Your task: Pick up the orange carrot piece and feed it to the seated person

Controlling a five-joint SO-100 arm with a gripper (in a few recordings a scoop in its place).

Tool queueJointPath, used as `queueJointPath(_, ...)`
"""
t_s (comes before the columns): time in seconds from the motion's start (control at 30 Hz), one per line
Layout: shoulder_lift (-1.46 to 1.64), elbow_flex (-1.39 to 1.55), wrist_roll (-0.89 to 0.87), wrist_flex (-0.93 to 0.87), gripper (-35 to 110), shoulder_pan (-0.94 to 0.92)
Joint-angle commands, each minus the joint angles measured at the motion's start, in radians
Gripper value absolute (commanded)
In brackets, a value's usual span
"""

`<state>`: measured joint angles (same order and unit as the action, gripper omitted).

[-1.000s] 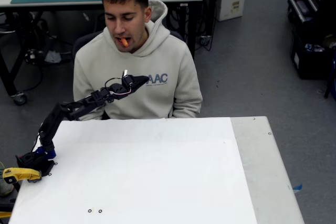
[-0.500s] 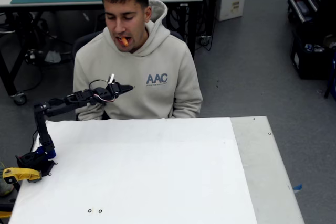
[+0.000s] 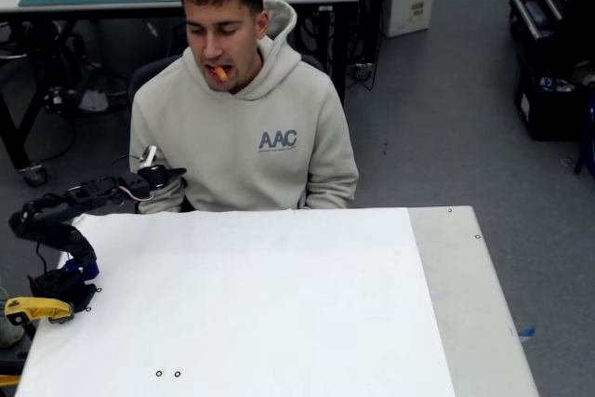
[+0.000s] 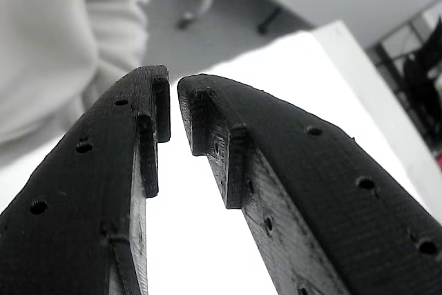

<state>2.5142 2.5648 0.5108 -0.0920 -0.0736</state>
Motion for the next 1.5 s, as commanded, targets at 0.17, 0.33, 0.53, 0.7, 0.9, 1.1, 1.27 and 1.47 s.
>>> queueJointPath(0.17,0.465,0.336,-0.112,-0.003,-2,-0.005)
queueJointPath(0.33,0.604,0.482,-0.155,-0.006,-2,-0.005)
queueJointPath(0.53,0.652,0.482,-0.253,-0.075,-2,-0.011)
queueJointPath(0.7,0.684,0.482,-0.331,-0.206,-2,-0.012)
queueJointPath(0.9,0.764,0.479,-0.394,-0.442,-2,-0.006)
queueJointPath(1.1,0.769,0.474,-0.422,-0.661,-2,-0.005)
queueJointPath(1.27,0.769,0.434,-0.440,-0.775,-2,-0.005)
queueJointPath(1.47,0.769,0.397,-0.492,-0.930,-2,-0.005)
